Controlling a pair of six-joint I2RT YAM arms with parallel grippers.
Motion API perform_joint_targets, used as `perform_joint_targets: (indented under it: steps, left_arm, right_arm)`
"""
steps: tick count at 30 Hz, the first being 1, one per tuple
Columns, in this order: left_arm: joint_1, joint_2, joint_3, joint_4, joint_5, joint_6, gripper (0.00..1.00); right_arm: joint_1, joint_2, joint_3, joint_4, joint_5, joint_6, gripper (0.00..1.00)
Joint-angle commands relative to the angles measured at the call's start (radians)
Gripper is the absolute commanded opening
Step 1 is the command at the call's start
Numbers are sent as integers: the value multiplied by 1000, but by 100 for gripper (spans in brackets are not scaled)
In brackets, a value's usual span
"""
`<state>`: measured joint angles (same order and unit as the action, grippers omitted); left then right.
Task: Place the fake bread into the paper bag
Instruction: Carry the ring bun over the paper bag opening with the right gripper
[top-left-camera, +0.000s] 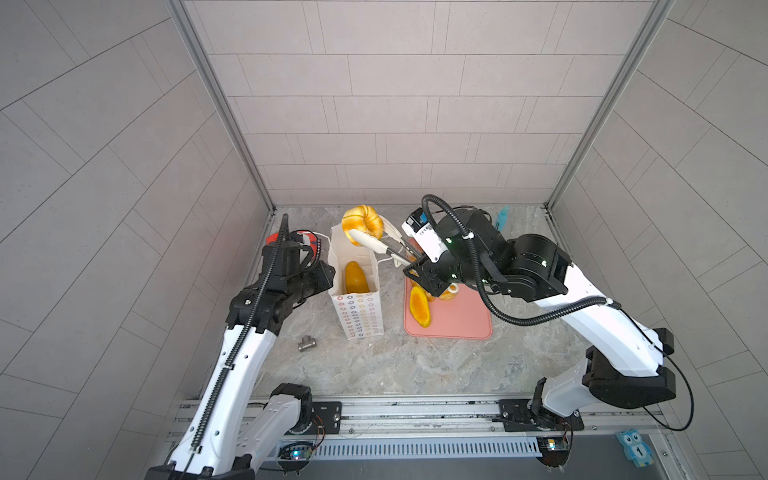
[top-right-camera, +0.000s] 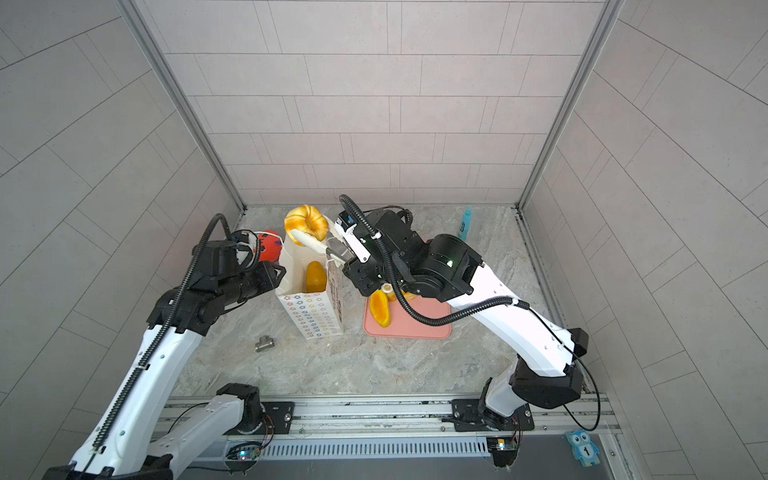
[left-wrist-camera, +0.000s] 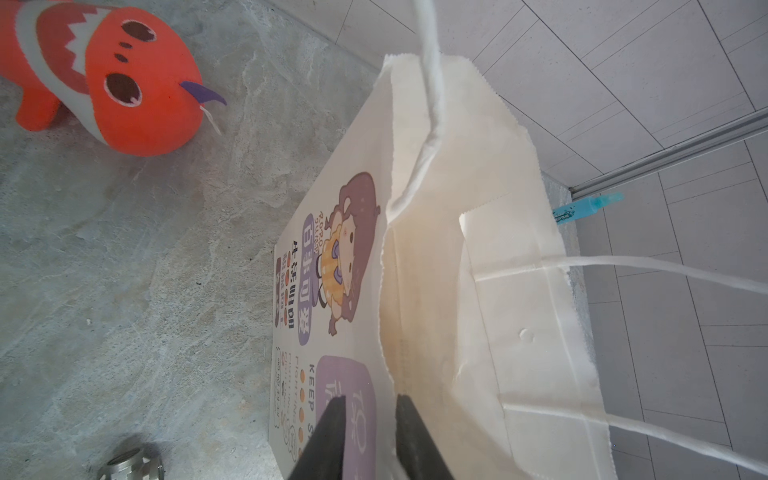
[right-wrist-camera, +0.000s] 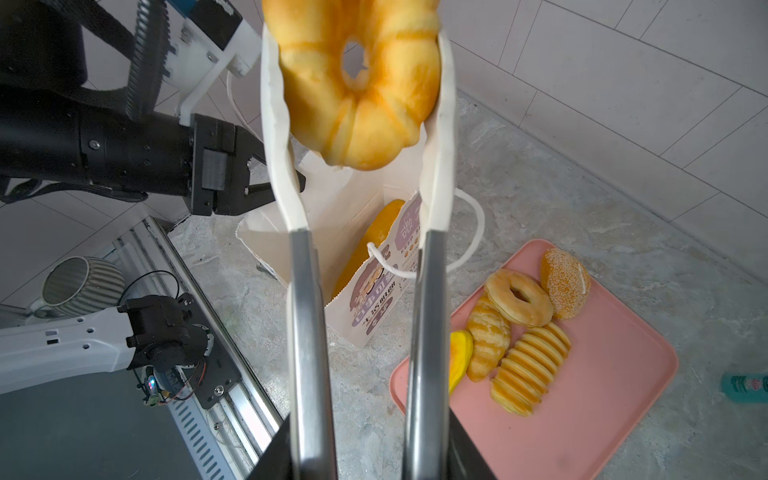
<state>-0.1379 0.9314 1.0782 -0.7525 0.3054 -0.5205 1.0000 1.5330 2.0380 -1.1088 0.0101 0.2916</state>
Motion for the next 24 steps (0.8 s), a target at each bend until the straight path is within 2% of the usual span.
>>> perform_joint_targets:
  steps: [1,5,9,24]
  left_arm:
    - [-2,-10,10,-2,-9,4,25]
    - [-2,-9,11,-1,-9,2,17]
    - [-2,-12,8,-1,-9,3,14]
    - [-2,-20,2,-1,-9,1,12]
  right_arm:
    - [6,-4,30,20,30,-9,43]
    - [12,14,34,9,25,-11,43]
    - [25,28,37,7,25,-12,43]
    - [39,86,31,-13,36,-22,41]
